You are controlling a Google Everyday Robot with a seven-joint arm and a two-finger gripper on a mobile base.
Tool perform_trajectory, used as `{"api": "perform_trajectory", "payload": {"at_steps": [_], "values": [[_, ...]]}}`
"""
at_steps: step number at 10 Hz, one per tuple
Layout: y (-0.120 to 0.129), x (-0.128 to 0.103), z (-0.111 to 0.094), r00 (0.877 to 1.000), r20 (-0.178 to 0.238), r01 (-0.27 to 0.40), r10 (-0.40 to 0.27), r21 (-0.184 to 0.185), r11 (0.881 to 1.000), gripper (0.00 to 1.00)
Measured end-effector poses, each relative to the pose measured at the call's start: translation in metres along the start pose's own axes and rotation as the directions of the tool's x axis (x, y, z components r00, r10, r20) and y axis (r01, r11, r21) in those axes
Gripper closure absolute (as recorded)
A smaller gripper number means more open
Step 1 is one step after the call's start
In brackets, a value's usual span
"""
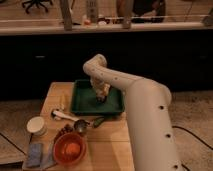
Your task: Wipe tray with eraser
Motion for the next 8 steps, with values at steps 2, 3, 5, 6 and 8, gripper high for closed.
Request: {"api": "perform_trajectory", "payload": {"at_steps": [2,3,5,6,8], "values": [[-0.019,-0.009,0.006,0.998,0.021,0.063,-0.064,0.017,0.998,0.97],[-0.022,-0.015,0.006,0.996,0.027,0.086,-0.086,0.020,0.996,0.97],[-0.026,-0.041,0.000,0.991,0.031,0.132,-0.133,0.032,0.991,0.97],[-0.021,-0.055,-0.002,0.989,0.033,0.142,-0.143,0.029,0.989,0.97],[-0.007,-0.079,-0.008,0.990,0.033,0.139,-0.139,0.014,0.990,0.97]]}}
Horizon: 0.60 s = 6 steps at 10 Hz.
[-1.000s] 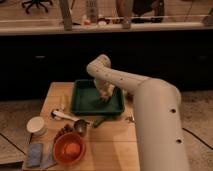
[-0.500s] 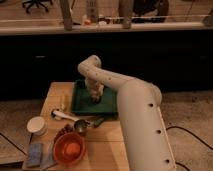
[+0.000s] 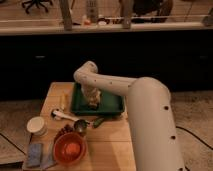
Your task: Wipe tray with eraser
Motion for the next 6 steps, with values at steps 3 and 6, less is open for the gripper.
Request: {"api": "perform_trajectory", "payload": {"at_steps": [3,6], "values": [[0.042,0.003,-0.012,0.996,-0.045,-0.080,0.079,-0.037,0.996,0.97],[0.070,0.032,-0.024,0.985,-0.091,-0.151,0.146,-0.057,0.987,0.97]]}}
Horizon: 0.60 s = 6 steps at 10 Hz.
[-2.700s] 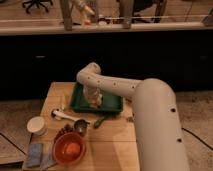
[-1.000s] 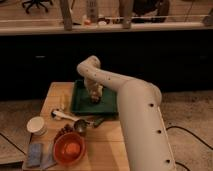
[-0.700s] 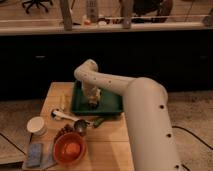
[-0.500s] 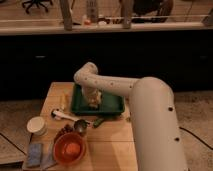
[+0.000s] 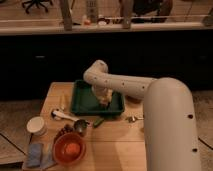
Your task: Wipe tray with eraser
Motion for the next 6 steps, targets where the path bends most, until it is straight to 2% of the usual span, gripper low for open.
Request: {"api": "perform_trajectory", "payload": {"at_steps": [1,3,4,6], "values": [[-0.002,0.005,0.001,1.000,-0.002,-0.002,0.002,0.003,1.000,0.97],[-0.015,0.035,0.013,1.000,0.003,0.000,0.000,-0.001,1.000,0.97],[-0.022,0.042,0.018,1.000,0.007,0.007,-0.007,0.001,1.000,0.97],[-0.051,0.045,0.028,0.998,0.024,0.054,-0.054,0.017,0.998,0.97]]}}
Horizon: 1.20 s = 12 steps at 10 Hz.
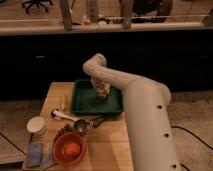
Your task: Wipe tray with eraser
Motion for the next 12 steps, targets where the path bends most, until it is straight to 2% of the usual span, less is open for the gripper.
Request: {"api": "perform_trajectory", "payload": {"at_steps": [2,5,7,9,11,12], "values": [[-0.028,-0.010,0.008,0.998,0.020,0.065,-0.065,0.019,0.998,0.97],[-0.041,-0.040,0.007,0.990,0.036,0.137,-0.139,0.042,0.990,0.97],[-0.027,-0.070,0.005,0.986,0.055,0.154,-0.156,0.045,0.987,0.97],[-0.007,-0.084,0.002,0.988,0.062,0.138,-0.140,0.039,0.990,0.97],[0.024,-0.086,-0.005,0.995,0.048,0.091,-0.092,0.023,0.996,0.97],[0.040,-0.080,-0.012,0.998,0.027,0.056,-0.057,0.016,0.998,0.97]]}}
